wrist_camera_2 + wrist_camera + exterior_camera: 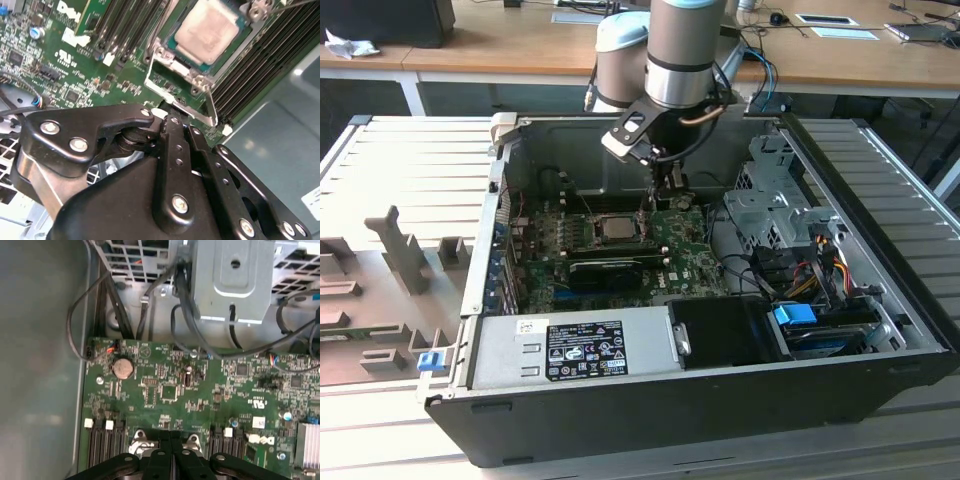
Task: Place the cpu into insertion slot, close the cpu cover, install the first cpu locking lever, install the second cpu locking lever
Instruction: 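Close the cpu cover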
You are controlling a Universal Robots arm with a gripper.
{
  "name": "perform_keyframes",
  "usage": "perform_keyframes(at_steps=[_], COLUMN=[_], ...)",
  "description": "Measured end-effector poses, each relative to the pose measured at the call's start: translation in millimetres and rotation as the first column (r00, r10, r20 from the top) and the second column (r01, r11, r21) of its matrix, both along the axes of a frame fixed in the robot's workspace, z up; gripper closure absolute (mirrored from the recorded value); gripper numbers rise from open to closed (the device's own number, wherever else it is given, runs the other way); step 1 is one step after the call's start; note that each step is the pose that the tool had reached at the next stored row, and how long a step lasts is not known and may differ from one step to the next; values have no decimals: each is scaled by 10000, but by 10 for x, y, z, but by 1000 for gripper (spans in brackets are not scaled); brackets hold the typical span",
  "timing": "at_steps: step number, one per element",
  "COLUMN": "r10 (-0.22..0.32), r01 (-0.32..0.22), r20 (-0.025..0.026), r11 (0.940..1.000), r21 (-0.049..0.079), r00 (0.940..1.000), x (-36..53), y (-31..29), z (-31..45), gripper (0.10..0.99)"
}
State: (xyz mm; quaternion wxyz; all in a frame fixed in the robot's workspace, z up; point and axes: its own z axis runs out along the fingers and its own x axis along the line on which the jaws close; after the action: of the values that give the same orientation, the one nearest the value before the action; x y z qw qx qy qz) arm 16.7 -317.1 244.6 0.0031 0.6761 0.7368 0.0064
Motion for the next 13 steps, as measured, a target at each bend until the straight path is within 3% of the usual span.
perform_keyframes(at_steps=[5, 11, 13], r10=[0, 0, 1], r01=[0, 0, -1], r20=[0, -1, 1], r11=[10000, 10000, 10000], r21=[1, -20, -23], r00=[10000, 10000, 10000], x=[-143, -214, -289], y=[1, 7, 6], z=[-5, -58, -78], gripper=[980, 980, 980])
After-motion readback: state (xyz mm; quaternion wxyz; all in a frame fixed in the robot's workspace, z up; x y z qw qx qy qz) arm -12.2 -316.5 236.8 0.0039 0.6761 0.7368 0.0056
